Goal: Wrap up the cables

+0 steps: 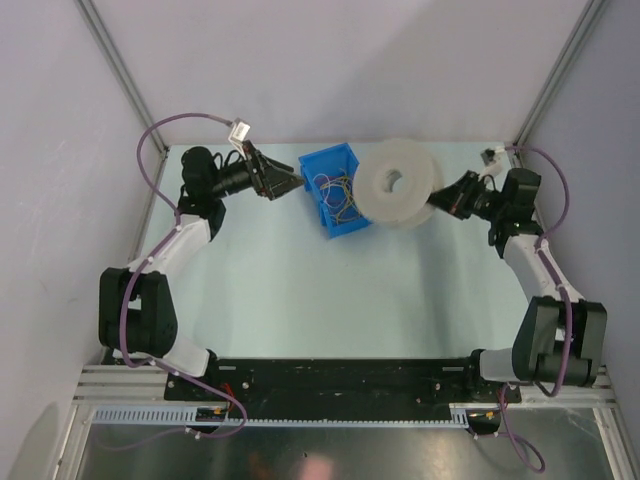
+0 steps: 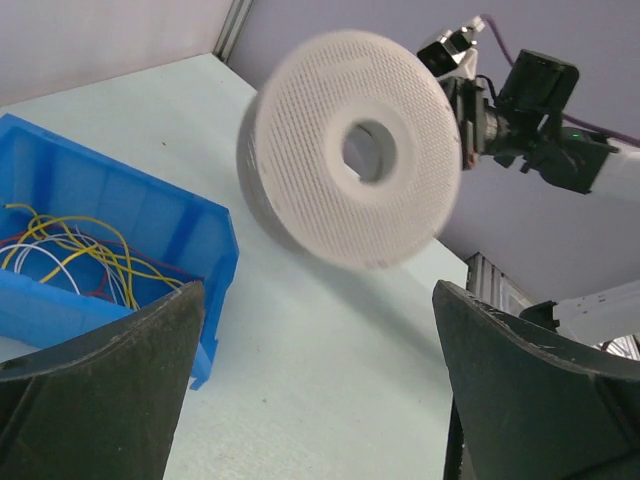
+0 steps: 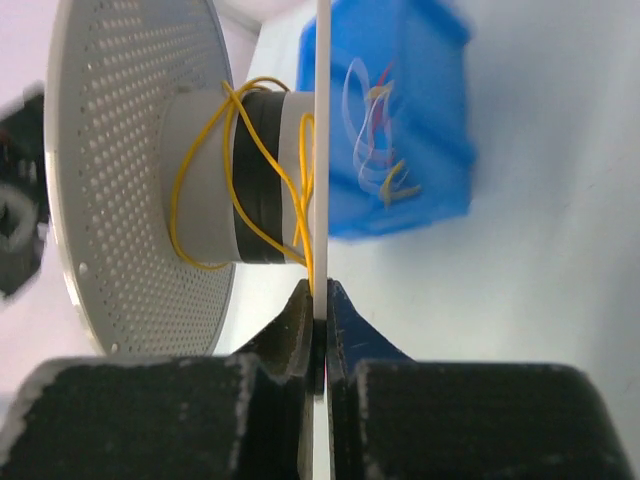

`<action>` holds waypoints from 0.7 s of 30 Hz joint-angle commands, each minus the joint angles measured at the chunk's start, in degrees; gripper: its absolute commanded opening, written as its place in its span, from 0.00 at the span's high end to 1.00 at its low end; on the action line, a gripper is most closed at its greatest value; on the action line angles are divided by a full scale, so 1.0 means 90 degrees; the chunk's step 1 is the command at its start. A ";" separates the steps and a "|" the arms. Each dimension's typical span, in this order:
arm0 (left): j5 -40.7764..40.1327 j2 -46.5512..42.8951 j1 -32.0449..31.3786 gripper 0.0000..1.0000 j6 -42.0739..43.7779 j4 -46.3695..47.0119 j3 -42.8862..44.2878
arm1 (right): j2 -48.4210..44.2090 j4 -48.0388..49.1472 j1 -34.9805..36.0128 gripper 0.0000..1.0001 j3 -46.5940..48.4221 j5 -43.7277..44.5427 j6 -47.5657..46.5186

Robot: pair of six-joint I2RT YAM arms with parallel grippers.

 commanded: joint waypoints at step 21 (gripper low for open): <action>-0.0516 -0.0995 0.0240 0.01 0.2140 -0.2993 0.0483 | 0.4087 0.3664 -0.1401 1.00 0.1237 0.2335 0.3314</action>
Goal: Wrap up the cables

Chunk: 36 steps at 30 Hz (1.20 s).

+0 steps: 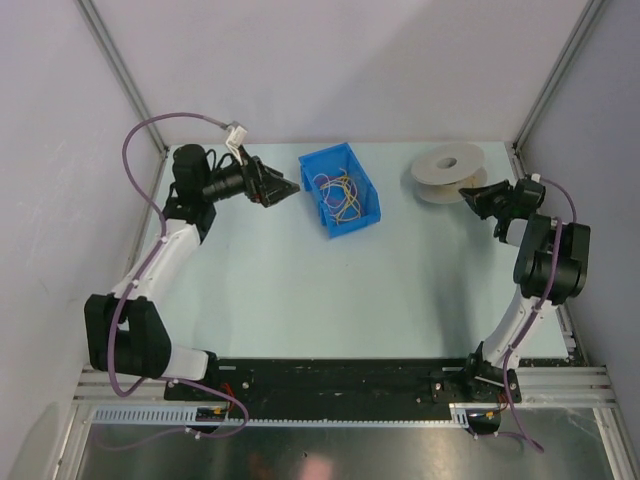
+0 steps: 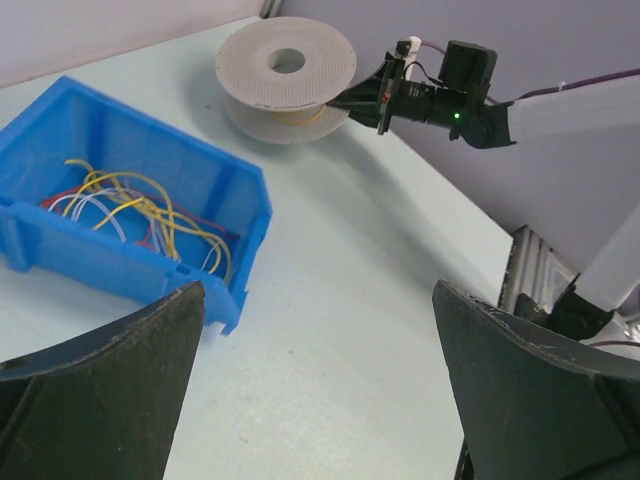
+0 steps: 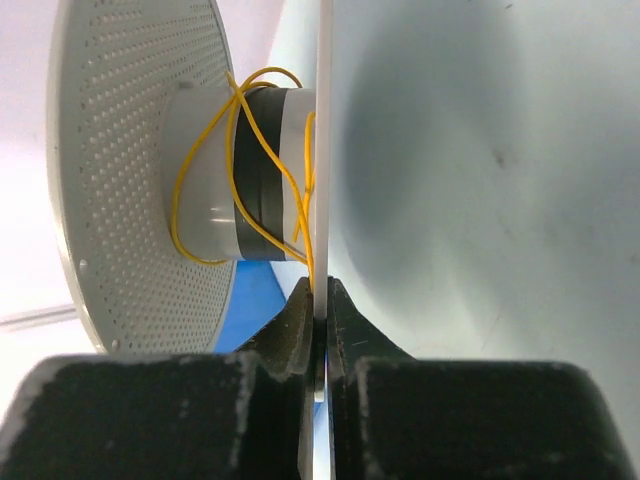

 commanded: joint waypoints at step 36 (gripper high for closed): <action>-0.0752 -0.0025 0.0275 0.01 0.2197 -0.2813 0.1454 | 0.2440 -0.2019 0.0232 0.43 0.2674 0.1178 -0.0102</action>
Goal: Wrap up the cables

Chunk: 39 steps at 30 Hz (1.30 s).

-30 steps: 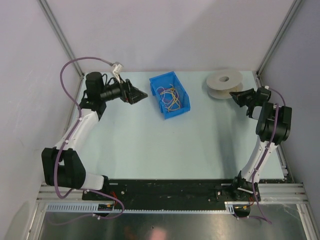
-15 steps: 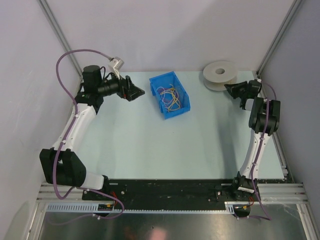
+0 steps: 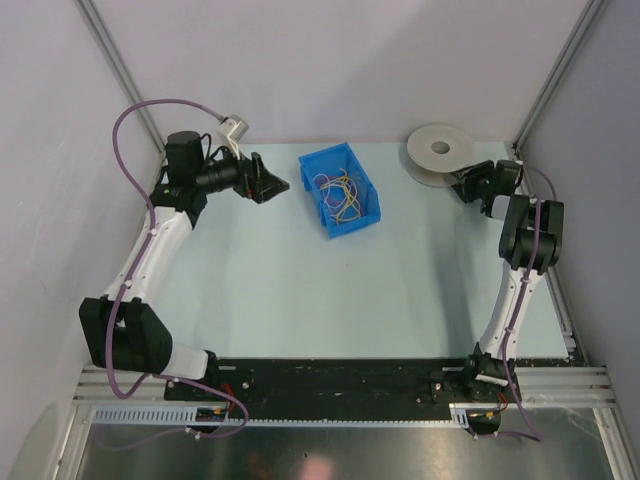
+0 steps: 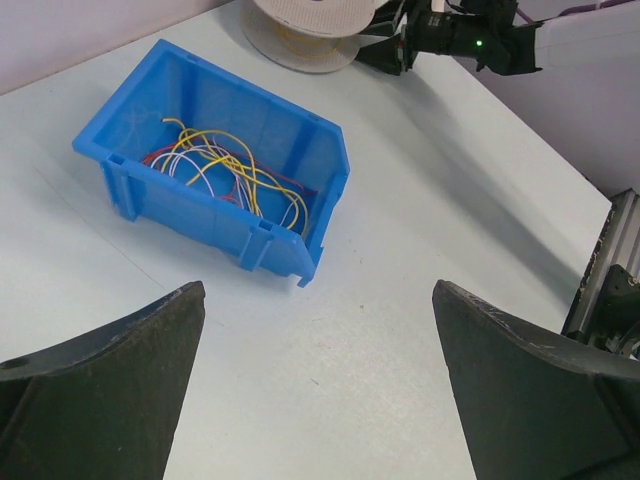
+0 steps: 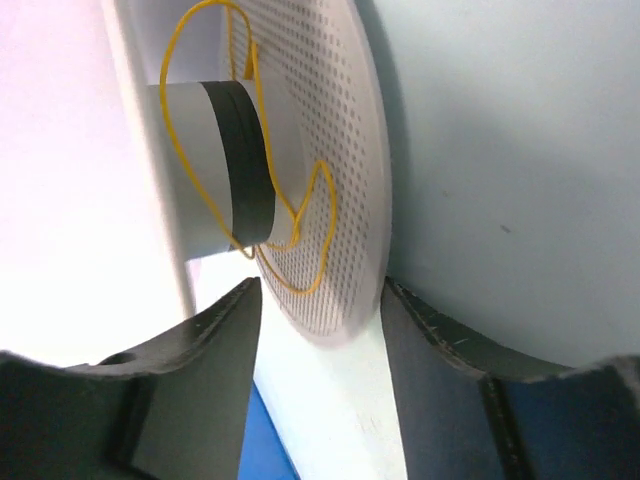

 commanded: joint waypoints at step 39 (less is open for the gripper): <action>-0.4829 -0.0574 -0.0693 0.01 0.1023 -0.2728 -0.0215 | -0.7339 -0.4899 0.1312 0.01 -0.3222 0.0259 -0.7441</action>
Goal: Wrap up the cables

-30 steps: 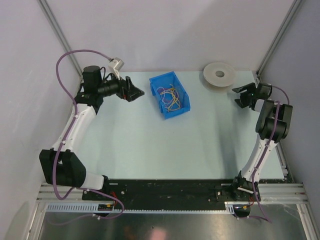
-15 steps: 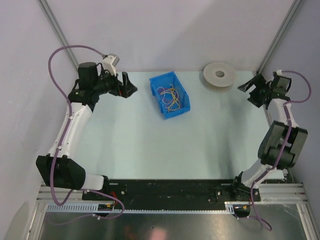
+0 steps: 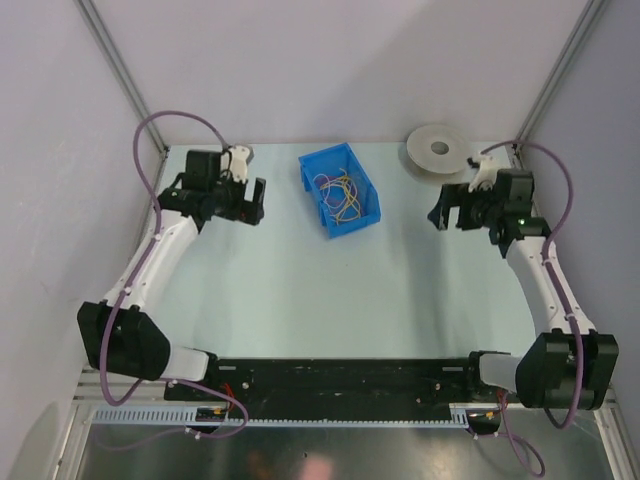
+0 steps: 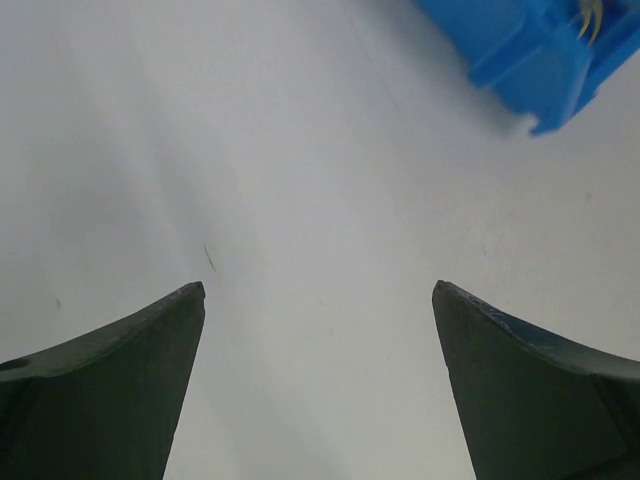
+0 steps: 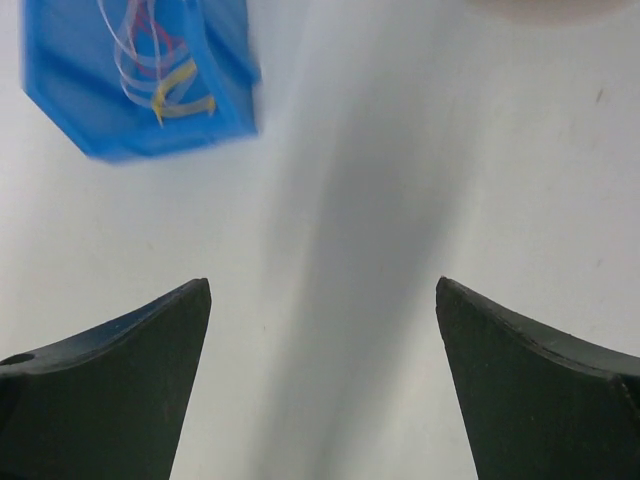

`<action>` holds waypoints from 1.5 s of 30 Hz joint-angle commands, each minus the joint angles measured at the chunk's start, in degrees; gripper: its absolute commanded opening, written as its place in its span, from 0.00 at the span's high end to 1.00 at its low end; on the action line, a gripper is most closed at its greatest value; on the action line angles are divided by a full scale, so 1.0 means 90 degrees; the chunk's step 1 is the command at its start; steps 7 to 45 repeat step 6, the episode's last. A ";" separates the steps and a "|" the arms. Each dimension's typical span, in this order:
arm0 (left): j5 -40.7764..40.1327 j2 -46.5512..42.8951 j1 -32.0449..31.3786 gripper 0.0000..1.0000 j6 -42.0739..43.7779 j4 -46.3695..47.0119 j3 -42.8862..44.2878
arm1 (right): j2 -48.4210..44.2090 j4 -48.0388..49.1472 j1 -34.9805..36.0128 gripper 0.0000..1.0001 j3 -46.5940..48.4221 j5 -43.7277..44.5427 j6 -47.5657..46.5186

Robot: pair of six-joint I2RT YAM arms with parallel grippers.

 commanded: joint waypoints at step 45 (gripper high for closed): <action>-0.0684 -0.0973 -0.0305 0.01 0.0088 0.0056 -0.1047 | -0.0949 0.0183 0.0201 0.01 -0.0939 0.0387 -0.0428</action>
